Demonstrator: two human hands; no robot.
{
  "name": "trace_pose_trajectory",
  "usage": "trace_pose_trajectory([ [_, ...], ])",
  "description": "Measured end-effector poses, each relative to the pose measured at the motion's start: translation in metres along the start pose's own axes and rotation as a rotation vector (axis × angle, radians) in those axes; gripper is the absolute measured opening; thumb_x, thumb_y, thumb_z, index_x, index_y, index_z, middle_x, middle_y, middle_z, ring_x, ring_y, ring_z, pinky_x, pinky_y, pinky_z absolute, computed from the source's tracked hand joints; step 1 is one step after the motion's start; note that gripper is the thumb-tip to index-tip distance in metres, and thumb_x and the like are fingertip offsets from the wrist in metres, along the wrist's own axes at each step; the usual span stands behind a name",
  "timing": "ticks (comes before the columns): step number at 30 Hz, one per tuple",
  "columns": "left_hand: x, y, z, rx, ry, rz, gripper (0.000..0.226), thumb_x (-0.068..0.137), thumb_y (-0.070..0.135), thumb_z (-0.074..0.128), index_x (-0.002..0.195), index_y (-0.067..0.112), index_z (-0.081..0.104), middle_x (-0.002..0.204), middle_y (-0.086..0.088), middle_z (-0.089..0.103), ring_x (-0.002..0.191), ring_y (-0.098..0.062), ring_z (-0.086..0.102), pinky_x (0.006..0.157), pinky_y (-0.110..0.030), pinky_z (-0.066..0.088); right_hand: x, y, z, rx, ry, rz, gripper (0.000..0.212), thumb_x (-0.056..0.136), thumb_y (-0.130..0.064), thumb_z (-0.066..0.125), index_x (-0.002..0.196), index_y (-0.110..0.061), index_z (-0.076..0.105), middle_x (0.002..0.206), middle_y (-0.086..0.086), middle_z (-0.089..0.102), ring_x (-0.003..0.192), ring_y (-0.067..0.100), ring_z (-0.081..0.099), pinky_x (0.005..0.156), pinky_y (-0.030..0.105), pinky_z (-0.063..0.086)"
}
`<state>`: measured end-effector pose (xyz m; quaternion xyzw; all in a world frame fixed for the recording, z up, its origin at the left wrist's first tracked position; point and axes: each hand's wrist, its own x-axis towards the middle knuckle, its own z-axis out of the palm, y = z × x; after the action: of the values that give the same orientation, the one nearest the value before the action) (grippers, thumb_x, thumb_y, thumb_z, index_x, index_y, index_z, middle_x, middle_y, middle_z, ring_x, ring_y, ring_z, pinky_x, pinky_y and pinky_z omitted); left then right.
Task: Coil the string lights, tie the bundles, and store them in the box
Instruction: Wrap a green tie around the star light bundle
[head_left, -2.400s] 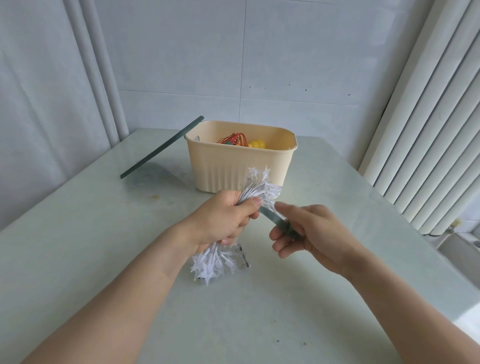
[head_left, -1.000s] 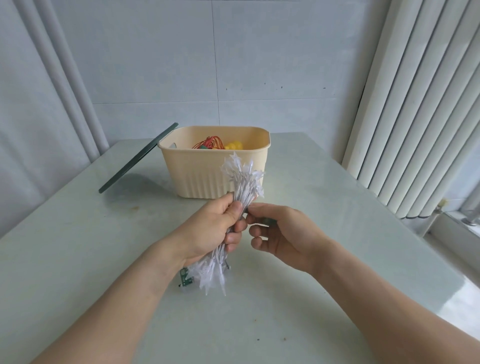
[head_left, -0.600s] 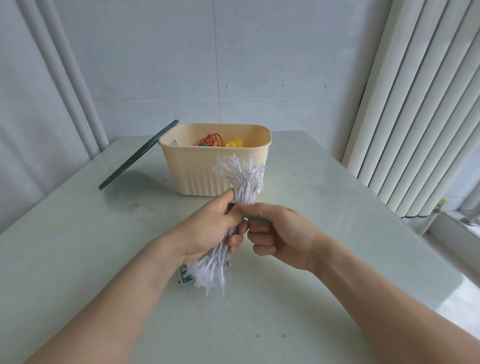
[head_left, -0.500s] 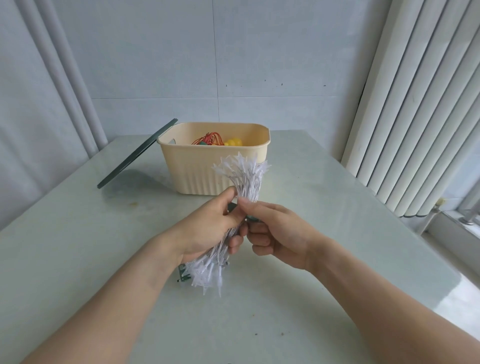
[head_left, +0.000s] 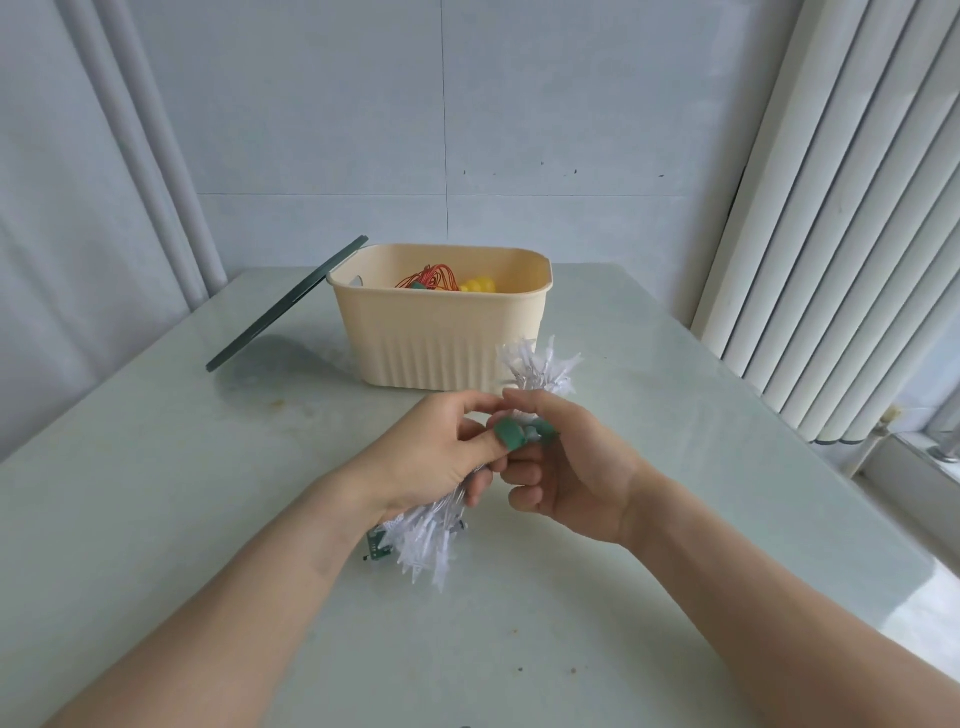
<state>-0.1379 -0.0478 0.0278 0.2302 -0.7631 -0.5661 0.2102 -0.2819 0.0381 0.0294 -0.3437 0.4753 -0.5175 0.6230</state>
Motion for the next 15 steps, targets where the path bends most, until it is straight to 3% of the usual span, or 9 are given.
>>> trace_pose_trajectory([
  [3,-0.001,0.0011,0.0002,0.058,-0.027,0.024,0.007,0.099,0.018,0.059,0.102,0.015,0.065,0.069,-0.01,0.053,0.048,-0.021,0.047,0.052,-0.028,0.043,-0.0024,-0.0019,-0.0019,-0.101,-0.011,0.016,0.02,0.094,-0.031,0.062,0.089,-0.012,0.067,0.079,0.011,0.049,0.055,0.013,0.037,0.051,0.023,0.033],
  [5,-0.0019,0.0017,0.0006,0.109,-0.054,0.019,0.015,0.1,0.005,0.052,0.102,0.014,0.064,0.073,-0.024,0.049,0.05,-0.022,0.045,0.055,-0.033,0.042,-0.0018,-0.002,-0.0038,-0.13,-0.002,0.01,0.018,0.094,-0.021,0.061,0.104,-0.008,0.068,0.076,0.008,0.046,0.054,0.012,0.038,0.051,0.023,0.035],
  [7,-0.004,0.0033,-0.001,0.13,-0.087,0.026,0.01,0.099,0.007,0.053,0.106,0.007,0.061,0.075,-0.03,0.049,0.052,-0.023,0.045,0.058,-0.037,0.041,-0.0001,-0.0016,-0.003,-0.118,0.01,-0.005,0.015,0.095,-0.016,0.058,0.102,-0.007,0.067,0.07,0.004,0.042,0.053,0.012,0.038,0.051,0.023,0.036],
  [11,-0.0071,0.0077,-0.0047,0.144,-0.159,0.033,0.036,0.09,0.02,0.06,0.112,-0.007,0.053,0.079,-0.026,0.05,0.06,-0.025,0.047,0.061,-0.037,0.043,0.0005,-0.0016,-0.0011,-0.128,0.029,-0.043,0.018,0.093,-0.012,0.053,0.085,-0.009,0.069,0.072,0.007,0.051,0.051,0.013,0.037,0.05,0.025,0.037],
  [14,-0.0077,0.0091,-0.0067,0.052,-0.194,-0.003,0.034,0.093,0.015,0.061,0.114,-0.011,0.052,0.072,-0.003,0.054,0.06,-0.022,0.043,0.058,-0.032,0.042,-0.0008,-0.003,-0.0018,-0.172,0.046,-0.059,0.016,0.094,-0.012,0.053,0.089,-0.007,0.068,0.069,0.006,0.048,0.053,0.015,0.041,0.052,0.027,0.04],
  [15,-0.0081,0.0092,-0.0064,0.02,-0.181,-0.008,0.032,0.097,0.014,0.06,0.118,-0.009,0.052,0.075,-0.003,0.053,0.058,-0.019,0.042,0.057,-0.031,0.041,-0.0013,-0.0042,-0.0015,-0.187,0.055,-0.066,0.017,0.095,-0.012,0.054,0.09,-0.007,0.068,0.067,0.005,0.047,0.054,0.016,0.042,0.053,0.028,0.041],
])
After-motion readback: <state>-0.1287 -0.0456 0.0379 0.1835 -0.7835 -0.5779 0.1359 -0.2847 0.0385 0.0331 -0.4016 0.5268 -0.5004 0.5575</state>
